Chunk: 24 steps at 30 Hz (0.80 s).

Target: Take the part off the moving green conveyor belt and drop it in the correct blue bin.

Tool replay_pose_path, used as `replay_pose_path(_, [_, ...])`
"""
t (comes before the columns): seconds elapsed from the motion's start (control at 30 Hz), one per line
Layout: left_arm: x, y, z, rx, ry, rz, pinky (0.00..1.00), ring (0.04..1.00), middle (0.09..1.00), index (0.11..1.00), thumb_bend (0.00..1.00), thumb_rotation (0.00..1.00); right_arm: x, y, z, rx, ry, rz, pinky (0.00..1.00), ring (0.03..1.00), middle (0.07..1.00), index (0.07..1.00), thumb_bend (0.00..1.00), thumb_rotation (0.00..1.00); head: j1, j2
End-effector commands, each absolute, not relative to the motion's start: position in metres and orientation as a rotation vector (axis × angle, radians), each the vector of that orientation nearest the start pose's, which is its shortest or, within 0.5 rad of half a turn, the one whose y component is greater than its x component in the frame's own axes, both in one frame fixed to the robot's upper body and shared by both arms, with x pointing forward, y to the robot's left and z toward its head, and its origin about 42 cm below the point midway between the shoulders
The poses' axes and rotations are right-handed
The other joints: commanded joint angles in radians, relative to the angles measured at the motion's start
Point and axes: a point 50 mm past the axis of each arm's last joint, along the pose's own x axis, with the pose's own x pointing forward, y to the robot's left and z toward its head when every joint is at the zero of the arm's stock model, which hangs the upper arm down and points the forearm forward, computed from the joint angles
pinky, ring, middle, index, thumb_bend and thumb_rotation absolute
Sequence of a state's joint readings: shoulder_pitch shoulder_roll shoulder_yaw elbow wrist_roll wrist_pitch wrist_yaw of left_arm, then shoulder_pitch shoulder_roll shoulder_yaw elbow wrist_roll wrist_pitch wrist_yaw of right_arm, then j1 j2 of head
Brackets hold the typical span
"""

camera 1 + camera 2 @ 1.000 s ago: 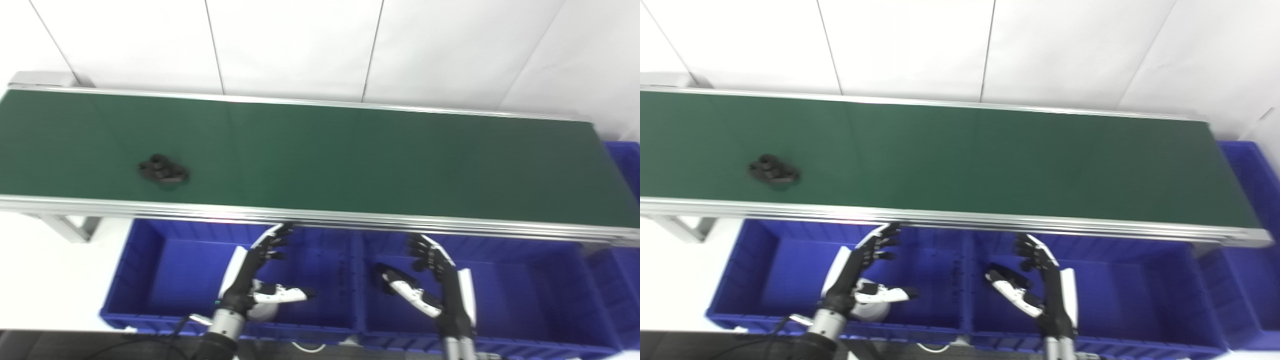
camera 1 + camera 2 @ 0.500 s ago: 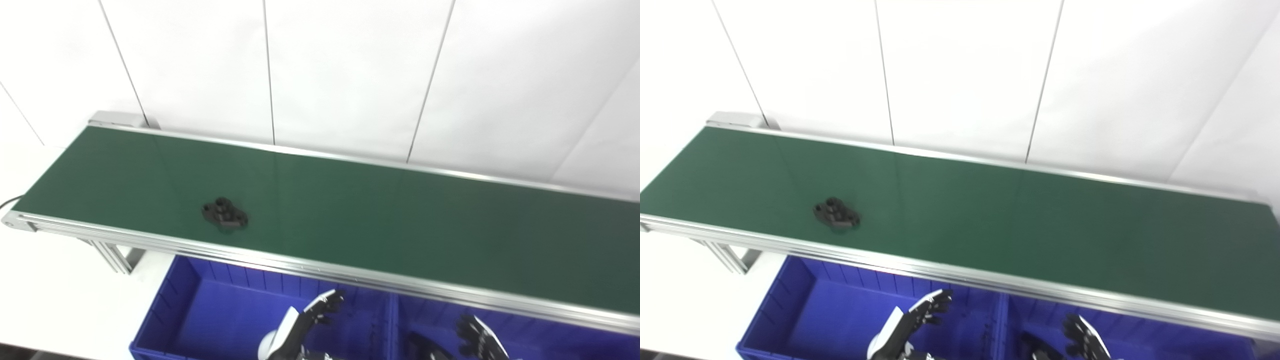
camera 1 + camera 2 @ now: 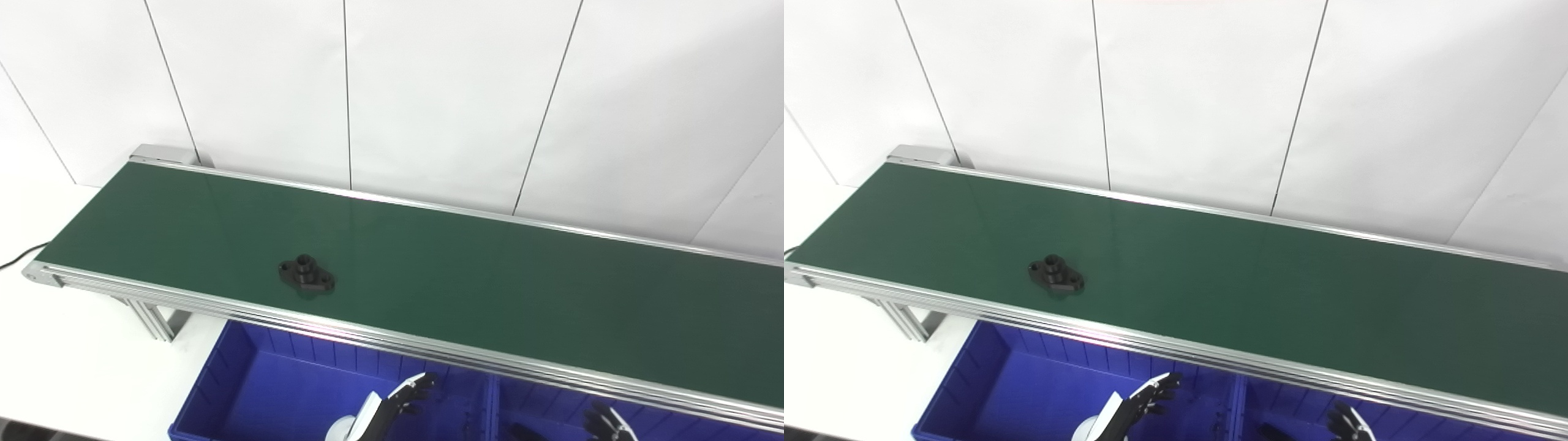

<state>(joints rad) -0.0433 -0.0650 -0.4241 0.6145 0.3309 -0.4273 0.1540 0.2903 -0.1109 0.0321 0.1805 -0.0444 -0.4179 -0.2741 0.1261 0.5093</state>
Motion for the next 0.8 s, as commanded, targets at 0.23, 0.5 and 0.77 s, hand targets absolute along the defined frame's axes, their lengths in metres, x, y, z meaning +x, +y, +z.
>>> replay_pose_path(0.23, [0.246, 0.07, -0.006, 0.25, -0.042, -0.42, 0.74, 0.841, 0.889, 0.88, 0.69, 0.27, 0.206, -0.254, 0.134, -0.221, -0.497, -0.215, 0.75, 0.749, 0.774, 0.795, 0.67, 0.31, -0.098, 0.027])
replay_pose_path(0.5, [0.249, 0.087, 0.0, 0.253, -0.061, -0.422, 0.79, 0.848, 0.882, 0.884, 0.66, 0.24, 0.235, -0.222, 0.181, -0.294, -0.603, -0.139, 0.7, 0.749, 0.759, 0.802, 0.7, 0.22, -0.26, 0.078])
replay_pose_path(0.77, [0.254, 0.111, 0.007, 0.234, -0.071, -0.421, 0.81, 0.857, 0.872, 0.867, 0.67, 0.22, 0.267, -0.191, 0.196, -0.431, -0.535, -0.089, 0.65, 0.708, 0.735, 0.782, 0.75, 0.28, -0.401, 0.112])
